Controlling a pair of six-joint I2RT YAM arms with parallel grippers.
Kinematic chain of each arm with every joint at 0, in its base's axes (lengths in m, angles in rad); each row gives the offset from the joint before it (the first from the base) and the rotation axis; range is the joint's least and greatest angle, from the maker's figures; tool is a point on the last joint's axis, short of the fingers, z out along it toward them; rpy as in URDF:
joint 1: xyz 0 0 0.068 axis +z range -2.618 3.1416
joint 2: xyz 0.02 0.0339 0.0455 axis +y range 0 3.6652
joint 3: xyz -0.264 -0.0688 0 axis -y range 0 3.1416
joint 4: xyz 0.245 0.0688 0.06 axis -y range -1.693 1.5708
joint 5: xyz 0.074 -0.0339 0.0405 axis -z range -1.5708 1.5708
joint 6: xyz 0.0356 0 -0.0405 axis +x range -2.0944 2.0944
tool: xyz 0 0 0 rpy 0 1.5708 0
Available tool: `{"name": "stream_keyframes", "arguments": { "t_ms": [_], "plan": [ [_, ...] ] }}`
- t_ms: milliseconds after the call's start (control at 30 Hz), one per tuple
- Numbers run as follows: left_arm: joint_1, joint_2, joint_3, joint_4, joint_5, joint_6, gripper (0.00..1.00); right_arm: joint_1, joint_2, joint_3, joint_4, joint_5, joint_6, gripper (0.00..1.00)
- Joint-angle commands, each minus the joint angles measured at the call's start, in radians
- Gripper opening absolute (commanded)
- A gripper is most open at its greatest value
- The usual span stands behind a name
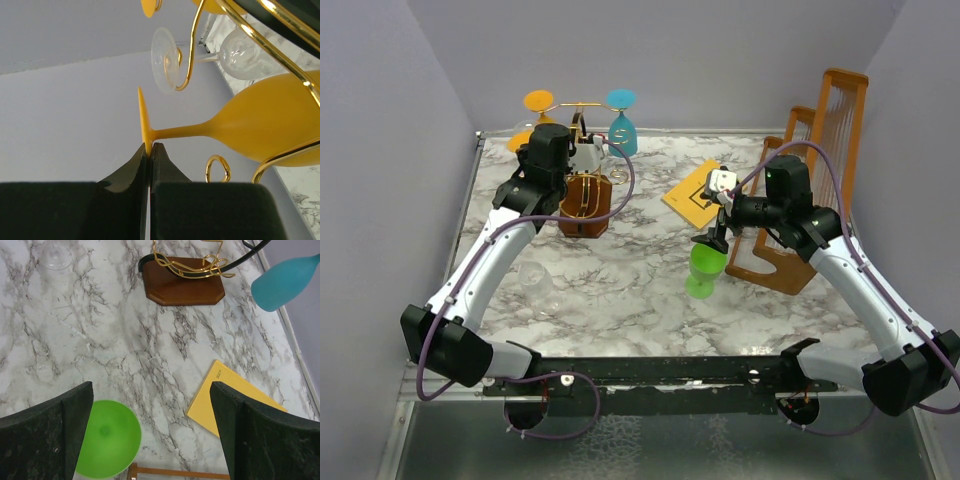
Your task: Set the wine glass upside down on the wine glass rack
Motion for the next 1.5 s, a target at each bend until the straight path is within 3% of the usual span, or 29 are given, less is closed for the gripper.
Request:
{"name": "stream_keyframes", "arguments": {
  "t_ms": [0, 767, 1467],
  "plan": [
    [-0.013, -0.018, 0.056, -0.087, 0.075, -0.03, 0.0, -0.005, -0.004, -0.013, 0.023, 0.001, -0.001, 1.0],
    [-0.038, -0.031, 0.091, -0.294, 0.098, -0.06, 0.0, -0.004, 0.0, -0.014, 0.021, 0.006, -0.003, 1.0],
    [-0.038, -0.082, 0.065, -0.322, 0.024, -0.097, 0.0, -0.004, 0.003, -0.017, 0.019, 0.013, -0.006, 1.0]
  ]
}}
